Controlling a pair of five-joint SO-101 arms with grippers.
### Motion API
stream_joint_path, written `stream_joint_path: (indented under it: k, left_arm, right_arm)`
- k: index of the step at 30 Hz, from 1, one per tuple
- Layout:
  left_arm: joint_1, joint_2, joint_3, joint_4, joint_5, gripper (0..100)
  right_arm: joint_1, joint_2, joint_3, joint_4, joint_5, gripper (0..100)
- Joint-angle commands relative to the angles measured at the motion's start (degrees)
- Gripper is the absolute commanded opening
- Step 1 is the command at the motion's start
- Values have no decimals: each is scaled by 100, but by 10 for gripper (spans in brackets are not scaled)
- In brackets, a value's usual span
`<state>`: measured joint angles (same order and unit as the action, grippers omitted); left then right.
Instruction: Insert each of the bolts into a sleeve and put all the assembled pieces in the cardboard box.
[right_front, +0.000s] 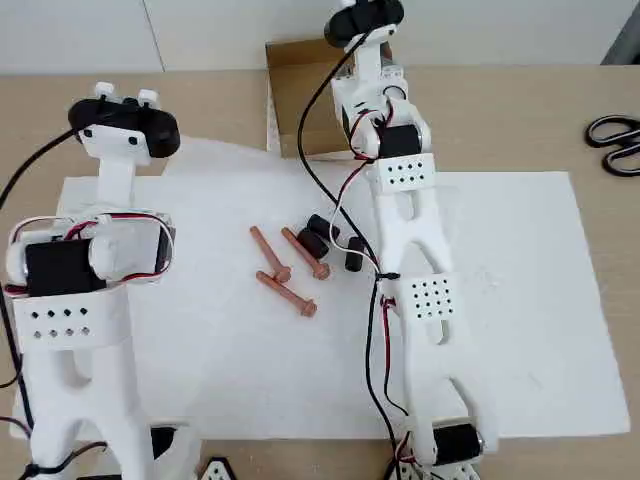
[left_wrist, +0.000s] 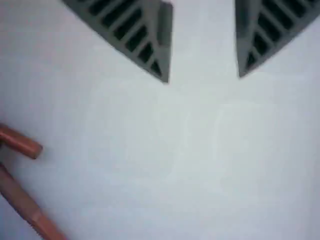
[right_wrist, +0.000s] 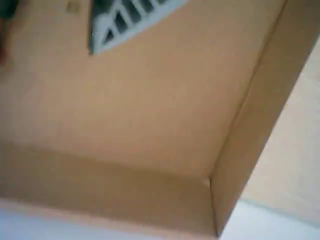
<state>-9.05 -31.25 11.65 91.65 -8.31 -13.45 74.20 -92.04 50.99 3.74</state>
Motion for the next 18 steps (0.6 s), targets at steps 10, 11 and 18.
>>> stream_joint_path:
  k: [10, 11, 18]
  left_arm:
    - [-9, -193, -207, 18, -18, 87]
    - [-18, -193, -207, 18, -18, 87]
    - [-26, -193, -207, 123, -9, 87]
  right_arm:
    - [-22, -1455, -431, 2387, -88, 270]
    - [-22, -1613, -431, 2642, -88, 270]
    - [-233, -3011, -431, 4629, -396, 270]
